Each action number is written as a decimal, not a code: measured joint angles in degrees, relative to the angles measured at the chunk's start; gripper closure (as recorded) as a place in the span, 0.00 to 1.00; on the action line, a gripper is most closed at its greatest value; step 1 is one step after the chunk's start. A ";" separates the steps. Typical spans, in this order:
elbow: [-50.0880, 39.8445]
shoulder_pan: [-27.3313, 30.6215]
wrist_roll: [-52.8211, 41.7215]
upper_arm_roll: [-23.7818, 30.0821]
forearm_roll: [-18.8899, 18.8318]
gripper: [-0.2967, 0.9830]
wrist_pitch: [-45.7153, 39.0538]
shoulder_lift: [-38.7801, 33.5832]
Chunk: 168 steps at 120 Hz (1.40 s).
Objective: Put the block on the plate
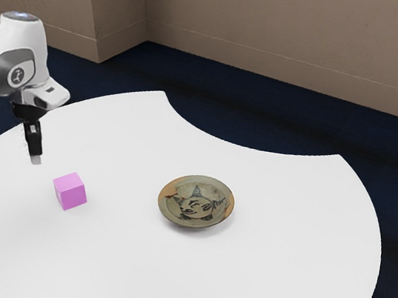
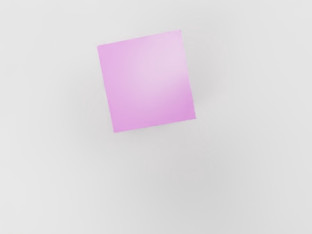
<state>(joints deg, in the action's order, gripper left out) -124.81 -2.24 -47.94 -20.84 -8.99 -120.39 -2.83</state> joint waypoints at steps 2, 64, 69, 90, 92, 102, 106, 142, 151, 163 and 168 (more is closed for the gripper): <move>0.62 0.04 -0.25 0.05 0.29 0.23 -0.15 0.62; 4.96 -0.87 -2.42 3.79 7.75 0.23 -2.15 7.99; 4.49 -0.64 -2.05 3.18 7.78 0.23 -2.20 7.91; 3.22 0.22 -0.39 1.57 7.54 0.23 -2.60 7.85; 3.18 0.23 -0.32 1.53 7.52 0.23 -2.69 7.88; 2.59 0.14 -0.25 1.38 7.42 0.23 -3.29 7.95; 2.46 0.17 -0.27 1.35 7.41 0.23 -3.54 8.03; 1.89 0.70 -0.58 0.46 7.77 0.23 -5.63 10.85; 2.76 0.75 -0.64 0.48 8.28 0.23 -5.99 12.59; 4.04 0.70 -0.71 1.05 9.23 0.23 -6.29 14.22; 4.45 0.66 -0.74 1.51 9.63 0.23 -6.38 14.66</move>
<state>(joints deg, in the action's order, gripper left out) -120.36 -1.58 -48.68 -19.33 0.64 -126.78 11.82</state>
